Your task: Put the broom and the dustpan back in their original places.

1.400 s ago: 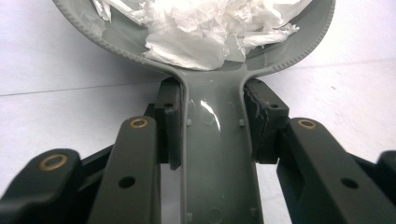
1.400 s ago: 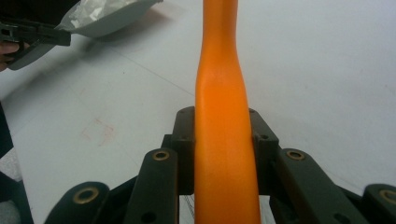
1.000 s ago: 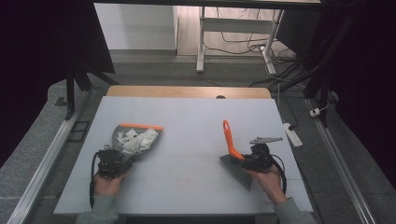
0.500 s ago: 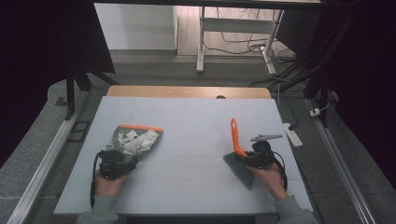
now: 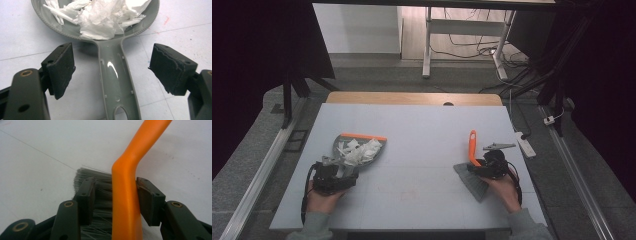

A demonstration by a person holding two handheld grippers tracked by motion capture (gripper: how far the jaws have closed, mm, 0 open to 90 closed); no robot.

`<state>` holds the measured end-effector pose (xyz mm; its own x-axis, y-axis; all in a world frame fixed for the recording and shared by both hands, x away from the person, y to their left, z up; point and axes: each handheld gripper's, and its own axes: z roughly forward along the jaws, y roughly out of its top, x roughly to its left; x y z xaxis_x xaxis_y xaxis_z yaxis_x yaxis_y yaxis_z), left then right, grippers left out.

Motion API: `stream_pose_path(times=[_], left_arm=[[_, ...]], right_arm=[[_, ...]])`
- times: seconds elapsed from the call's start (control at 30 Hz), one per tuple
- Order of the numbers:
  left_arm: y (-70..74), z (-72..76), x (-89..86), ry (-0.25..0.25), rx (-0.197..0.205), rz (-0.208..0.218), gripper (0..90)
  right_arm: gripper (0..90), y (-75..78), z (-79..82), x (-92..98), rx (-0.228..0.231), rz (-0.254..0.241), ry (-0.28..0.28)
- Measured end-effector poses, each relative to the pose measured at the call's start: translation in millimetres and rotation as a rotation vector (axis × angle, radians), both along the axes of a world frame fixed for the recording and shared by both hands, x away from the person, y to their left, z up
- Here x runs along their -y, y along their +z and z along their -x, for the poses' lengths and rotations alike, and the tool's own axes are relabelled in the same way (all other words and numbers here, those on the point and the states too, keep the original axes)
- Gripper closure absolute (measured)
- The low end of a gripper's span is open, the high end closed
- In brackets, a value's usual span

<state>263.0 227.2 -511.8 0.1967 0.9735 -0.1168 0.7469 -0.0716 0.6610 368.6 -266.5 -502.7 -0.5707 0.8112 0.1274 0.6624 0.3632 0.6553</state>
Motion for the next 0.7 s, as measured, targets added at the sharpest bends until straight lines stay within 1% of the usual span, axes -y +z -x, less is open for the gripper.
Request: stream_pose_path(times=[0.03, 0.1, 0.13, 0.17, 0.23, 0.33, 0.4, 0.53, 0.63, 0.7], left_arm=[[0.4, 0.3, -0.3, -0.003, 0.001, 0.002, 21.0], [0.7, 0.6, -0.6, -0.006, 0.002, 0.005, 21.0], [0.8, 0.7, -0.8, -0.008, 0.002, 0.006, 21.0], [0.8, 0.7, -1.0, -0.009, 0.002, 0.007, 20.9], [1.3, 1.0, -1.6, -0.012, 0.002, 0.007, 20.9], [3.1, 2.1, -1.2, -0.024, 0.014, 0.001, 21.0], [4.7, 3.2, -1.1, -0.037, 0.026, -0.004, 21.3], [7.5, 5.7, -0.8, -0.084, 0.053, -0.012, 24.4], [8.9, 7.5, 0.0, -0.139, 0.070, -0.017, 26.0], [9.9, 9.0, 0.5, -0.172, 0.081, -0.010, 26.9]], right_arm=[[50.8, -0.2, -0.3, 0.4, -0.003, 0.004, -0.007], [53.3, -0.8, -0.6, 1.6, 0.012, 0.025, -0.024], [53.5, -0.3, -0.8, 3.1, 0.023, 0.021, -0.028], [53.8, 0.9, -1.0, 4.6, 0.018, 0.006, -0.030], [53.6, 2.6, -1.0, 6.5, 0.025, 0.004, -0.030], [52.8, 3.9, -0.5, 7.3, 0.029, -0.004, -0.026], [52.8, 5.1, 0.7, 6.6, 0.042, -0.007, -0.020], [52.8, 8.8, 4.7, 5.1, 0.067, -0.002, 0.004], [52.8, 11.3, 9.0, 3.5, 0.089, -0.023, 0.033], [52.8, 13.0, 12.6, 2.1, 0.102, -0.028, 0.056]])
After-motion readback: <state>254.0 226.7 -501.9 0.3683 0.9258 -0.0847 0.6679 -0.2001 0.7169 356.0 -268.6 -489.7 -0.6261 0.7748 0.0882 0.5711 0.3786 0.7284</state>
